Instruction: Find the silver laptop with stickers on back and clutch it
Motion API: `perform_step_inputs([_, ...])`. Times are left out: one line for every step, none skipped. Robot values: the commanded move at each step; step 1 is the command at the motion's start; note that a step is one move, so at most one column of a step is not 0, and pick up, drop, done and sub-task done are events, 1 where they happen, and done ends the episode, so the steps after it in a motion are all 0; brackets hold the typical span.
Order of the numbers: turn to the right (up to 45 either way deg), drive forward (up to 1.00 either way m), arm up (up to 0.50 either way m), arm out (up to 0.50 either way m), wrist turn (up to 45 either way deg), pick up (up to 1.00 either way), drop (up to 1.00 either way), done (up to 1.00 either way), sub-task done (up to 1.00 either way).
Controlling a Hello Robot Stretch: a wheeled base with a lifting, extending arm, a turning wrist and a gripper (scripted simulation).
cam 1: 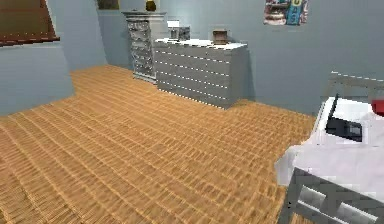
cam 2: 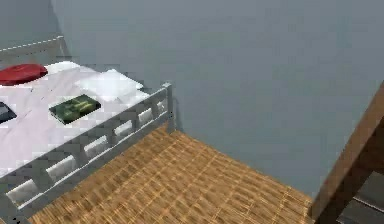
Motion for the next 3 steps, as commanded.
perform_step_inputs([0.0, 1.0, 0.0, 0.0, 0.0, 0.0, 0.0, 0.0, 0.0])
perform_step_inputs([0.0, 1.0, 0.0, 0.0, 0.0, 0.0, 0.0, 0.0, 0.0])
perform_step_inputs([-6.0, 0.0, 0.0, 0.0, 0.0, 0.0, 0.0, 0.0, 0.0])
